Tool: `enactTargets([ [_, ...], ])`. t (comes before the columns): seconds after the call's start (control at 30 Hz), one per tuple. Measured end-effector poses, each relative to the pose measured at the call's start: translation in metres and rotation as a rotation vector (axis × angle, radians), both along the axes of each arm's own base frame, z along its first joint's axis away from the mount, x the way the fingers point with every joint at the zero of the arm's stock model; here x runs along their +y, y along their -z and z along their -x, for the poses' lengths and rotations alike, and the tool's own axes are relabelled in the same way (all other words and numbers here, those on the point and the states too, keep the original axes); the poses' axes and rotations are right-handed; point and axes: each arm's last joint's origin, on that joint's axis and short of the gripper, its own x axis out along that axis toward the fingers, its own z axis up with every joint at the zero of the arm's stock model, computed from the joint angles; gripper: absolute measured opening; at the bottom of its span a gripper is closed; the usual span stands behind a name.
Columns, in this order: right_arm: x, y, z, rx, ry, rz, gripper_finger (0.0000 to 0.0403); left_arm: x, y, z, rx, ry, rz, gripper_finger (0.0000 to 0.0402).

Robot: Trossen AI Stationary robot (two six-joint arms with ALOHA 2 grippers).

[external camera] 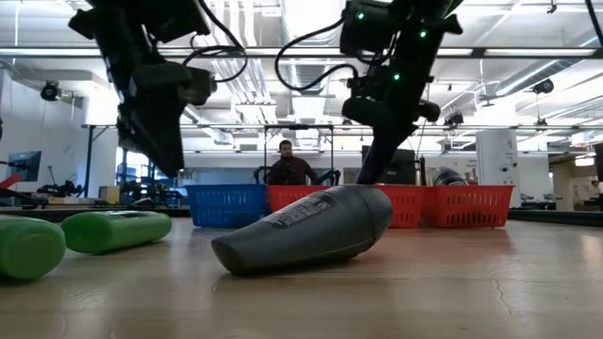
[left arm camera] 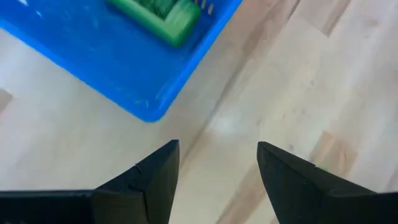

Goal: Pick & Place Travel size toiletries
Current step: Put the black shave cream into the middle red bin, then put the green shampoo into the blue bin

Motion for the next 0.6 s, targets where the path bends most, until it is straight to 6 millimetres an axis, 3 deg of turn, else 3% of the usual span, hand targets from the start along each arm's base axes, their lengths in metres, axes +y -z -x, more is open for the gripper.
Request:
enactTargets([
  [0.13, 0.002, 0.01, -0.007, 0.02, -0.03, -0.077, 0.0058, -0.002, 0.0, 0.007, -0.008, 0.026, 0.092, 0.022],
  [0.3, 0.008, 0.007, -0.006, 0.006, -0.067, -0.14, 0.0153, -0.006, 0.003, 0.013, 0.003, 0.085, 0.168, 0.022],
  [0.43, 0.014, -0.009, 0.0, -0.021, -0.126, -0.127, 0.023, -0.026, 0.003, 0.014, -0.023, 0.54, 0.097, 0.022],
  [0.6, 0.02, -0.027, 0.01, -0.024, -0.202, -0.107, 0.0304, -0.056, 0.006, 0.015, -0.069, 1.199, -0.265, 0.022],
])
